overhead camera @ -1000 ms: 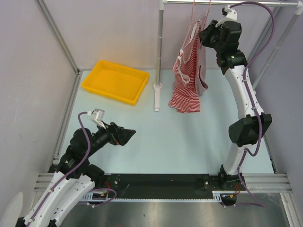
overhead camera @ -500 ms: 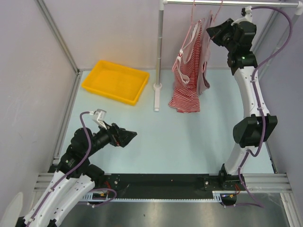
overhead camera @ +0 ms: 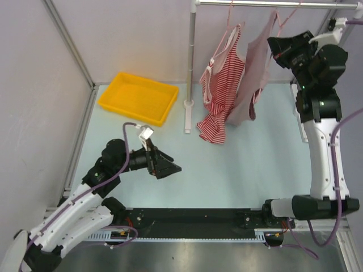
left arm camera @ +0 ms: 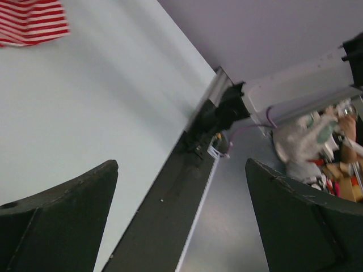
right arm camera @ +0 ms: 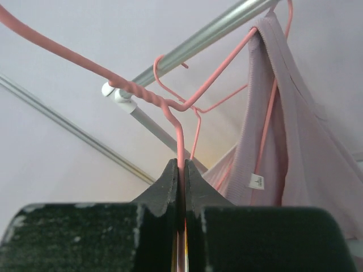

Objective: Remove the tank top from the hanger

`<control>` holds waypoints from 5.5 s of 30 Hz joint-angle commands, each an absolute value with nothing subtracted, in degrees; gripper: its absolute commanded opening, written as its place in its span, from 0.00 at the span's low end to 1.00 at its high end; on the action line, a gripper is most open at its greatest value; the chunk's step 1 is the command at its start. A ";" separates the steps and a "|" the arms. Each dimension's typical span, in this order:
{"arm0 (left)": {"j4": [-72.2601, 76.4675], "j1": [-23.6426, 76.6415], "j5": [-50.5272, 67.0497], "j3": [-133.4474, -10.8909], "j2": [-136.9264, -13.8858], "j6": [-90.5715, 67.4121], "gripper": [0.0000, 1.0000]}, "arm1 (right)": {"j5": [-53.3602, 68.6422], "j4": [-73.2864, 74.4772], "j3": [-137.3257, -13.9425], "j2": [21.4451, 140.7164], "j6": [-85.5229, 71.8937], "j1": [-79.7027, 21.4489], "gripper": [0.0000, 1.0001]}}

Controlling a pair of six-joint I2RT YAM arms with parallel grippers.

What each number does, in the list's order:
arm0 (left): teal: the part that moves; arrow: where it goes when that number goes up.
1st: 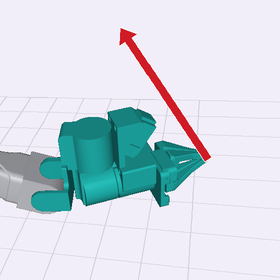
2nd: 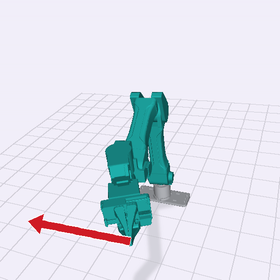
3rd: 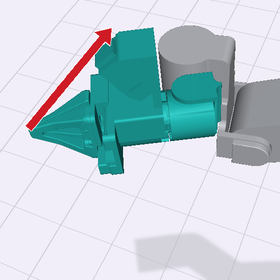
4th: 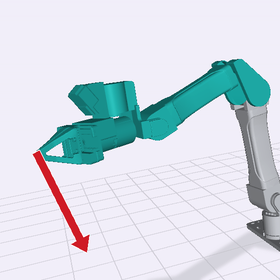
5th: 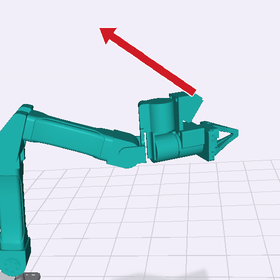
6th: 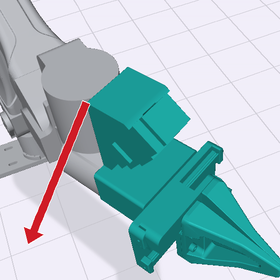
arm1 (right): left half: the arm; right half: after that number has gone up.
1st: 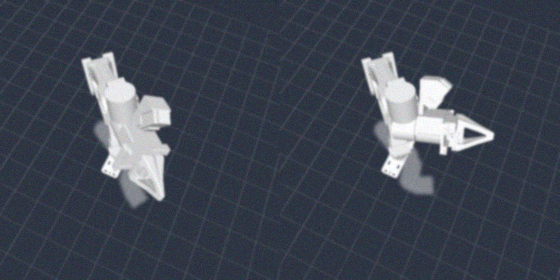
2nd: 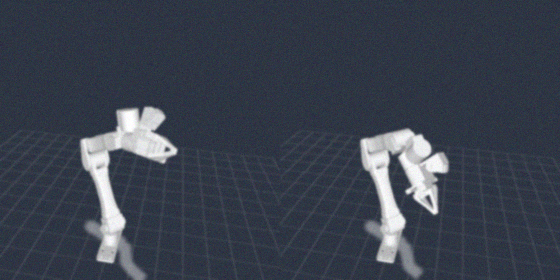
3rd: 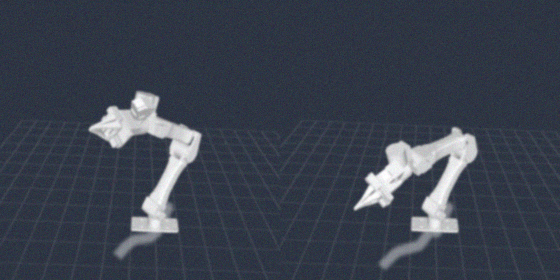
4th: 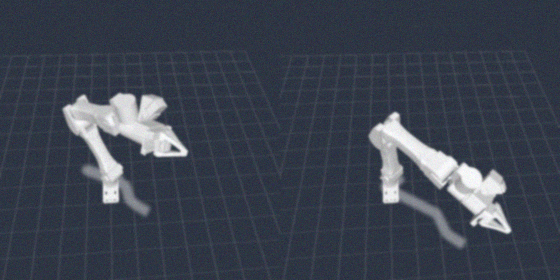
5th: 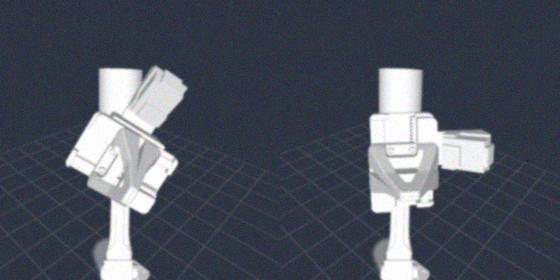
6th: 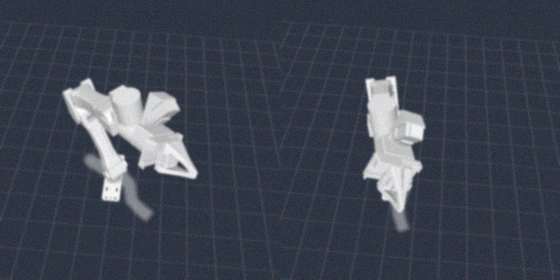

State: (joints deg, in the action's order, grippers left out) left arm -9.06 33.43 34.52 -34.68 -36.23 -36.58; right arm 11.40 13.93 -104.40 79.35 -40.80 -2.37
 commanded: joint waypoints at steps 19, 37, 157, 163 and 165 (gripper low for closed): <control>-11.50 68.73 6.23 -87.86 -76.27 -14.16 0.82 | -18.89 34.37 -69.70 46.85 -40.26 -27.13 0.00; -0.28 69.08 14.59 -69.08 -74.70 -7.39 0.81 | -5.28 29.53 -73.39 44.65 -41.66 -31.29 0.00; -23.83 46.31 7.46 -53.80 -60.46 -25.75 0.00 | -6.88 28.84 -90.51 66.25 -25.84 -10.57 0.00; -17.06 48.95 6.86 -48.09 -65.30 -27.95 0.00 | 3.24 16.27 -93.42 76.00 -26.19 -1.51 0.00; -15.04 49.31 6.42 -46.85 -66.44 -28.47 0.00 | 6.76 14.85 -95.79 77.86 -26.89 -0.44 0.00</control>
State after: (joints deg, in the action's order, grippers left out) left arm -22.57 48.25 5.10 -49.10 -64.66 -26.00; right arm -0.95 25.30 -89.95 75.68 -27.33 -2.98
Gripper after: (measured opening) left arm 0.014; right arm 0.043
